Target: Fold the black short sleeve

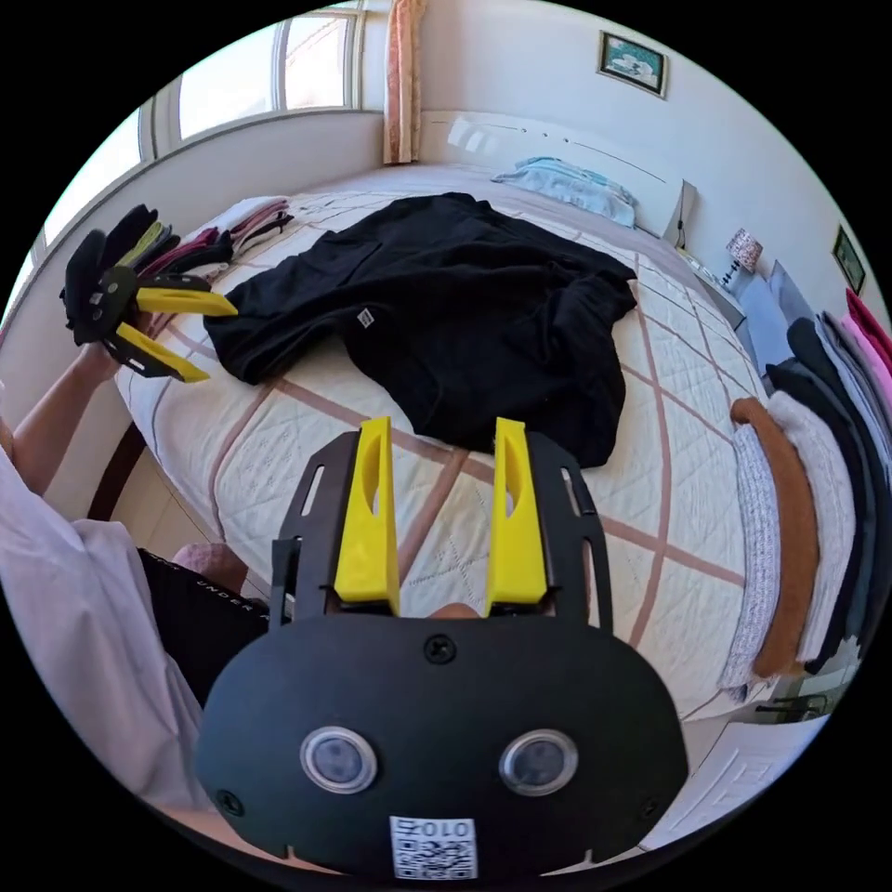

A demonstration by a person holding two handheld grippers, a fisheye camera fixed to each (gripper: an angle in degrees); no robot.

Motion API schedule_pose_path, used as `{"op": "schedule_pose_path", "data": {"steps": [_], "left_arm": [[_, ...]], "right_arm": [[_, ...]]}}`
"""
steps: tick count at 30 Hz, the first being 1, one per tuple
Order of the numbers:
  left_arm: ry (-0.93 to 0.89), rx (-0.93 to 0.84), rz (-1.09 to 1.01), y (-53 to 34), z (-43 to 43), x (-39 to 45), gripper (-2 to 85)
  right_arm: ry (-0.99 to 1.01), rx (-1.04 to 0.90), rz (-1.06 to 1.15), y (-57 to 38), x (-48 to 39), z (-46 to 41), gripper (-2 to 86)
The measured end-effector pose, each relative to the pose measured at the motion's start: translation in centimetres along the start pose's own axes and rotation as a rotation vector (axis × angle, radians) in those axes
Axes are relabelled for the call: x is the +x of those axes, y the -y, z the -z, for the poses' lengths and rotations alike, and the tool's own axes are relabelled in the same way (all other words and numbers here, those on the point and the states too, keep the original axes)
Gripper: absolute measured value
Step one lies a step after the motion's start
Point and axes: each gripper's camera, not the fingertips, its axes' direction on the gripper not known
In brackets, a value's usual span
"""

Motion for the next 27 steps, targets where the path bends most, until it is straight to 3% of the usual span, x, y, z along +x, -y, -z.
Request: {"op": "schedule_pose_path", "data": {"steps": [3,5,9,11,14,17,21,27], "left_arm": [[0.007,-0.010,0.047,1.0,-1.8,-0.5,10.0],[-0.008,0.008,0.182,0.6,-1.6,-2.9,7.1],[-0.135,0.188,0.404,-1.7,1.5,-8.8,2.0],[-0.095,0.281,0.416,-2.0,4.9,-9.4,1.1],[0.025,0.298,0.280,-1.4,11.3,-7.4,0.4],[-0.005,0.121,0.078,-1.5,11.8,-4.6,0.1],[-0.180,-0.061,-0.010,-3.0,5.1,-1.1,0.0],[-0.071,-0.126,-0.058,-4.1,0.1,3.3,0.9]], "right_arm": [[-0.020,-0.008,-0.001,0.7,0.1,-1.2,11.9],[0.031,0.034,-0.096,0.9,2.4,-0.1,6.0],[0.076,0.124,-0.133,1.6,5.2,3.9,4.6],[0.092,0.271,-0.103,1.7,4.7,9.2,4.4],[0.021,0.354,0.076,0.3,0.9,14.6,4.2],[-0.045,0.213,0.225,-2.4,-2.3,12.7,4.1],[0.070,0.048,0.179,-5.6,-3.6,6.7,4.1],[0.074,0.082,0.140,-8.9,-5.1,4.5,4.2]]}}
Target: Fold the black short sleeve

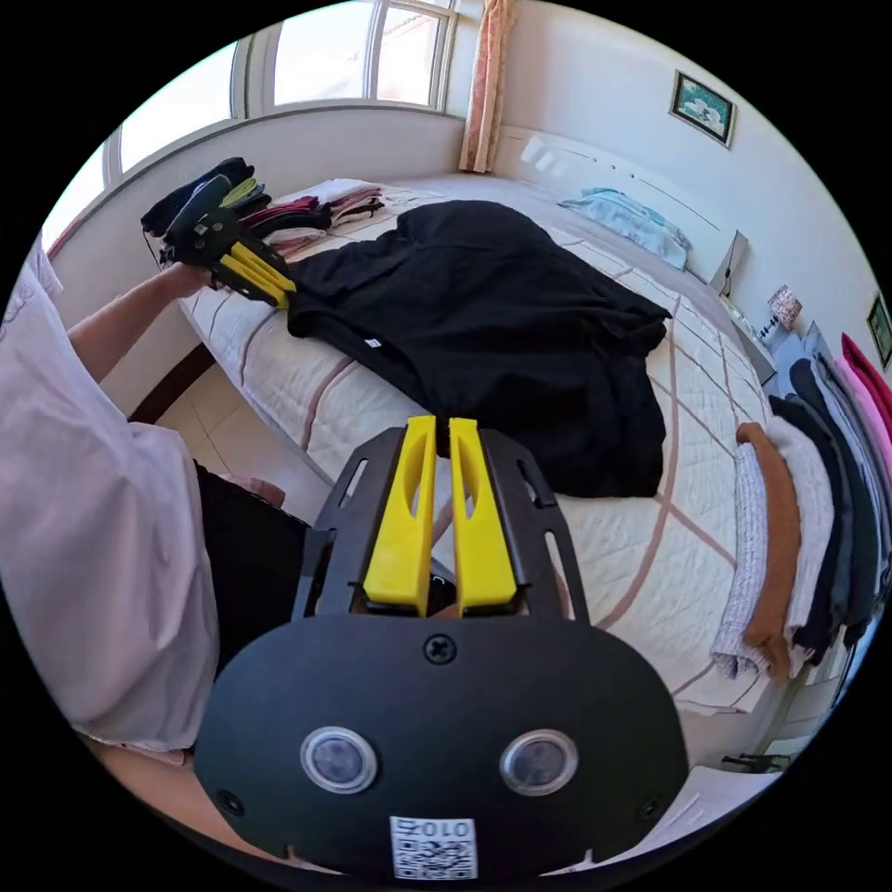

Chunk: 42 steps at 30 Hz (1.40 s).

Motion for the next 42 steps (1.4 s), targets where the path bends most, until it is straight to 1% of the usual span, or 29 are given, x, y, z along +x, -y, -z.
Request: {"op": "schedule_pose_path", "data": {"steps": [4,5,7,9,11,13,16,18,20,22,24,25,26,28,31,32,33,35,36,37,38,39,40,41,42], "left_arm": [[0.085,0.042,0.010,-1.0,0.2,0.5,3.7],[0.098,0.046,0.013,-1.2,0.3,0.6,4.3],[0.151,0.054,0.031,-1.8,0.4,0.7,6.6],[0.173,0.066,0.073,-2.4,0.3,0.2,7.9],[0.148,0.082,0.133,-3.3,0.4,-0.9,8.6],[-0.006,0.106,0.178,-4.4,-0.1,-2.8,8.2],[-0.114,0.168,0.237,-6.5,-0.4,-4.5,7.3],[-0.160,0.172,0.269,-7.3,-0.5,-5.3,6.9],[-0.122,0.155,0.227,-7.5,0.0,-4.8,6.7],[-0.035,0.132,0.122,-7.4,0.5,-3.1,6.0],[0.024,0.142,0.054,-8.0,0.8,-1.8,5.2],[0.033,0.157,0.056,-8.7,0.9,-1.6,4.7],[0.021,0.164,0.075,-9.0,0.9,-1.8,4.4],[-0.081,0.201,0.204,-10.8,0.9,-3.4,3.2],[-0.177,0.247,0.349,-12.7,1.3,-5.3,1.3],[-0.176,0.259,0.374,-12.9,1.6,-5.6,1.1],[-0.135,0.312,0.430,-13.5,3.1,-6.1,0.8],[-0.051,0.413,0.507,-14.2,6.5,-7.0,0.4],[0.017,0.494,0.551,-14.7,9.5,-7.5,0.3],[0.081,0.568,0.572,-14.8,12.9,-7.7,0.2],[0.120,0.602,0.571,-14.8,14.7,-7.7,0.2],[0.208,0.658,0.550,-14.5,18.5,-7.3,0.1],[0.304,0.702,0.518,-14.1,22.4,-6.5,0.1],[0.356,0.720,0.499,-13.9,24.3,-6.0,0.1],[0.447,0.760,0.461,-13.8,28.2,-4.9,0.0]], "right_arm": [[-0.102,0.075,0.031,-1.6,-1.7,-1.0,5.6],[-0.145,0.066,0.034,-2.1,-2.2,-1.7,6.7],[-0.183,0.031,0.035,-2.7,-2.8,-2.7,8.2],[-0.203,0.039,0.027,-3.2,-3.0,-3.2,8.7],[-0.223,0.041,0.034,-3.7,-2.8,-3.5,8.4],[-0.233,0.023,0.012,-3.8,-2.0,-3.4,7.7],[-0.235,0.050,-0.024,-4.4,-0.4,-2.6,6.9],[-0.248,0.041,-0.008,-4.5,-0.1,-2.6,6.9],[-0.290,0.041,0.028,-4.3,-0.3,-2.4,7.2],[-0.297,0.051,0.041,-4.3,-0.2,-2.4,7.1],[-0.288,0.017,0.055,-4.7,0.0,-3.0,7.0],[-0.285,-0.007,0.064,-5.1,0.1,-3.5,6.9],[-0.283,0.013,0.066,-5.8,0.2,-3.4,6.5],[-0.270,0.031,0.036,-6.7,0.5,-2.9,5.6],[-0.179,0.022,-0.049,-7.1,1.8,-1.4,2.8],[-0.135,0.029,-0.085,-6.9,2.7,-0.1,2.2],[-0.128,0.051,-0.103,-6.8,3.0,0.8,2.0],[-0.168,0.211,-0.158,-6.4,3.8,6.3,1.4],[-0.182,0.251,-0.166,-6.2,3.8,7.9,1.3],[-0.213,0.330,-0.164,-5.9,3.5,11.3,1.2],[-0.264,0.429,-0.155,-5.6,2.7,15.2,1.1],[-0.294,0.463,-0.152,-5.5,2.2,17.1,1.1],[-0.378,0.505,-0.137,-5.0,1.0,20.7,1.0],[-0.464,0.552,-0.108,-4.8,-0.6,24.2,1.0],[-0.499,0.582,-0.101,-4.9,-1.4,26.0,1.0]]}}
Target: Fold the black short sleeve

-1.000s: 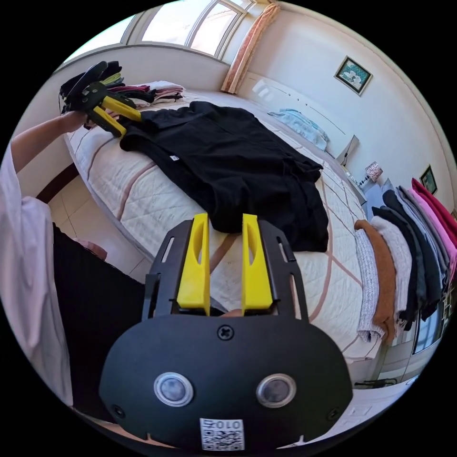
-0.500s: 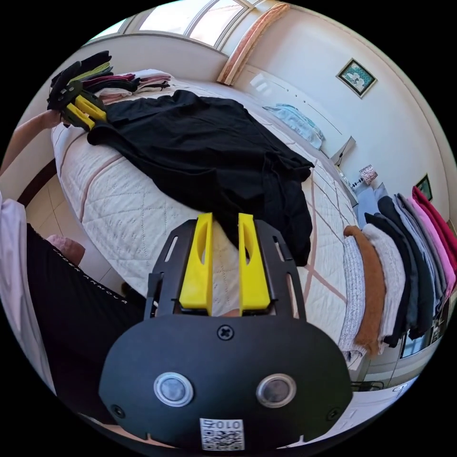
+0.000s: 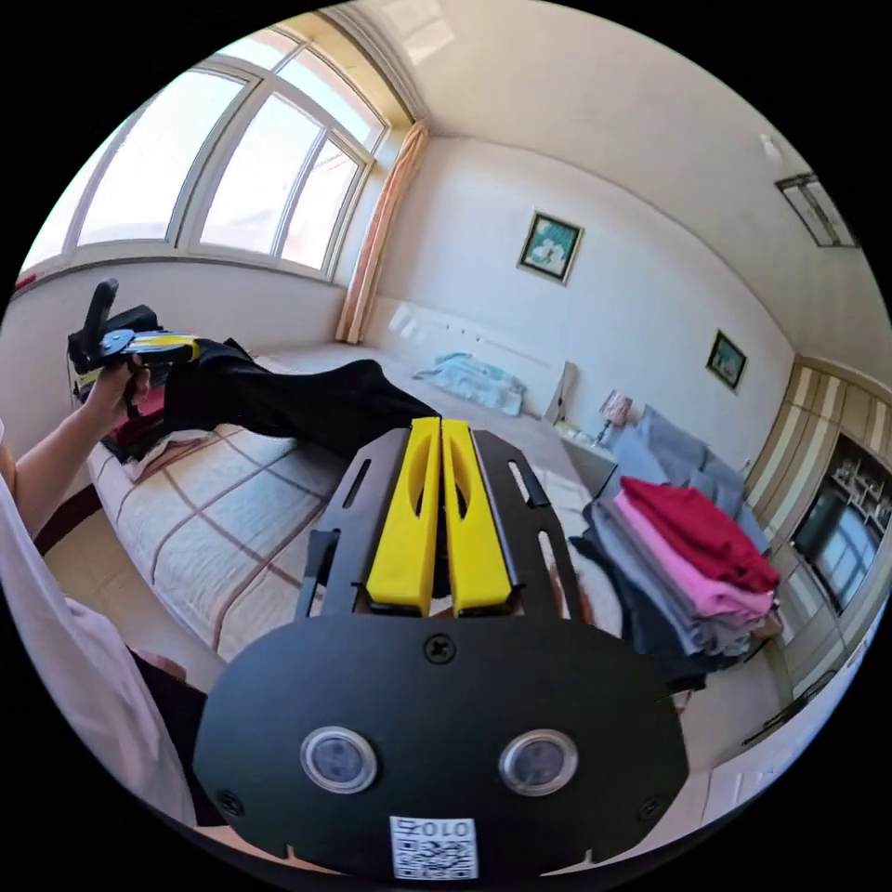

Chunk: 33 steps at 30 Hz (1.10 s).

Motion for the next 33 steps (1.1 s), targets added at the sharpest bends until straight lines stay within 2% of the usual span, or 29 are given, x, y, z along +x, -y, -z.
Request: {"op": "schedule_pose_path", "data": {"steps": [2,4,7,11,14,18,20,22,23,25,27,28,30,33], "left_arm": [[0.031,0.121,-0.054,3.5,5.2,-0.4,0.0],[-0.024,0.275,-0.098,7.6,12.5,-1.7,-0.1],[-0.078,0.405,-0.216,12.5,21.7,-2.6,-0.1],[-0.001,0.457,-0.387,17.5,30.0,-2.5,-0.1],[-0.001,0.426,-0.455,20.9,32.9,-3.3,-0.1],[-0.118,0.269,-0.424,22.6,27.8,-5.4,-0.1],[-0.196,0.160,-0.369,21.9,21.5,-6.5,-0.1],[-0.283,-0.007,-0.280,20.9,10.6,-8.5,-0.2],[-0.285,-0.028,-0.262,20.9,8.0,-9.1,-0.2],[-0.347,-0.101,-0.148,22.9,-0.6,-13.0,-0.2],[-0.382,-0.019,-0.079,26.5,-2.4,-16.1,-0.2],[-0.258,0.042,-0.139,29.6,-1.7,-16.5,-0.2],[-0.070,0.076,-0.196,33.6,-0.1,-16.5,-0.2],[-0.004,0.180,-0.331,35.8,2.7,-15.6,-0.2]], "right_arm": [[-0.085,0.155,-0.008,3.3,1.1,7.4,1.0],[-0.126,0.266,-0.024,5.3,2.2,13.2,1.0],[-0.211,0.400,0.003,8.8,3.2,22.2,1.0],[-0.307,0.502,0.094,13.6,3.6,31.3,1.2],[-0.323,0.489,0.146,16.5,4.1,33.3,1.2],[-0.239,0.364,0.161,17.9,5.2,29.2,1.2],[-0.168,0.212,0.156,16.9,6.2,21.7,1.2],[-0.112,0.091,0.124,15.9,7.4,14.6,1.1],[-0.075,0.040,0.086,15.7,8.5,10.1,1.0],[-0.024,0.024,0.023,17.2,10.8,5.2,0.9],[-0.093,0.017,0.023,21.1,12.5,2.6,0.7],[-0.164,0.066,0.049,24.1,13.1,2.6,0.7],[-0.179,0.213,0.093,28.0,13.8,4.3,0.7],[-0.148,0.354,0.096,30.5,15.2,6.0,0.8]]}}
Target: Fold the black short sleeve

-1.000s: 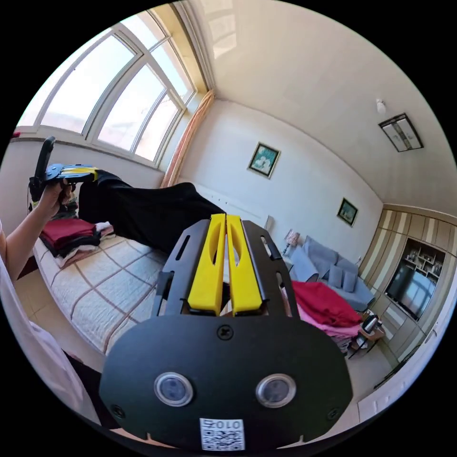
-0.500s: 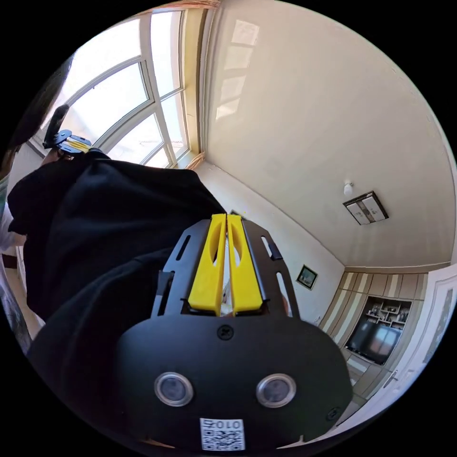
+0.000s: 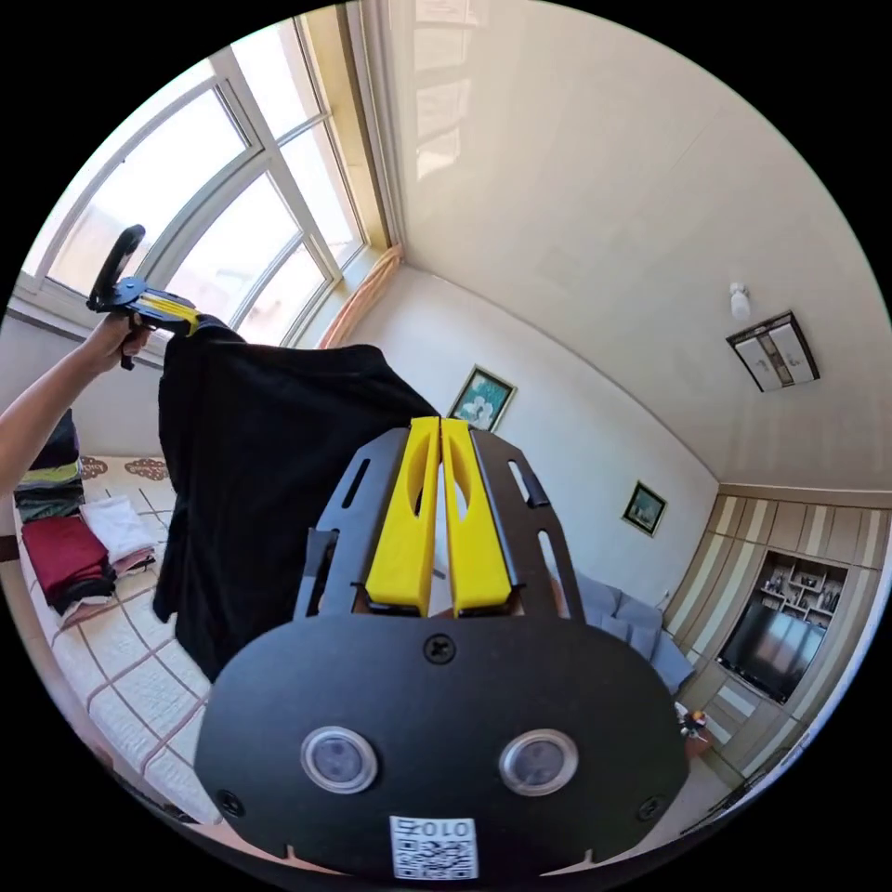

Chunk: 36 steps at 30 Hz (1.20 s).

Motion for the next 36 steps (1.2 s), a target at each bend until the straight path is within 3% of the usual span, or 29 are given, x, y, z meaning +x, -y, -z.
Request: {"op": "schedule_pose_path", "data": {"steps": [3,6,12,16,18,25,31,36], "left_arm": [[-0.087,-0.037,-0.116,-2.4,-0.6,2.6,-0.2],[-0.284,-0.110,-0.210,-8.5,-3.8,7.6,-0.2],[-0.591,-0.448,-0.261,-22.5,-12.6,24.3,-0.1],[-0.794,-0.712,-0.238,-31.9,-17.3,36.7,-0.1],[-0.832,-0.757,-0.175,-34.7,-17.7,40.3,-0.1],[-0.622,-0.664,0.206,-39.1,-11.5,43.4,0.0],[-0.575,-0.660,0.258,-38.8,-7.5,43.6,-0.1],[-0.545,-0.714,0.317,-41.3,-8.3,45.8,0.1]], "right_arm": [[0.151,0.014,0.058,-3.3,0.0,-0.2,0.8],[0.300,-0.085,0.090,-10.8,-2.0,-1.2,0.9],[0.519,-0.527,0.129,-30.9,-12.3,-3.6,0.9],[0.673,-0.775,-0.038,-43.2,-18.0,-3.7,0.9],[0.695,-0.811,-0.107,-46.2,-19.2,-3.1,0.9],[0.687,-0.757,-0.161,-48.0,-19.9,1.7,0.9],[0.665,-0.789,-0.058,-47.5,-21.3,3.8,0.9],[0.692,-0.892,-0.117,-50.4,-22.9,2.3,0.9]]}}
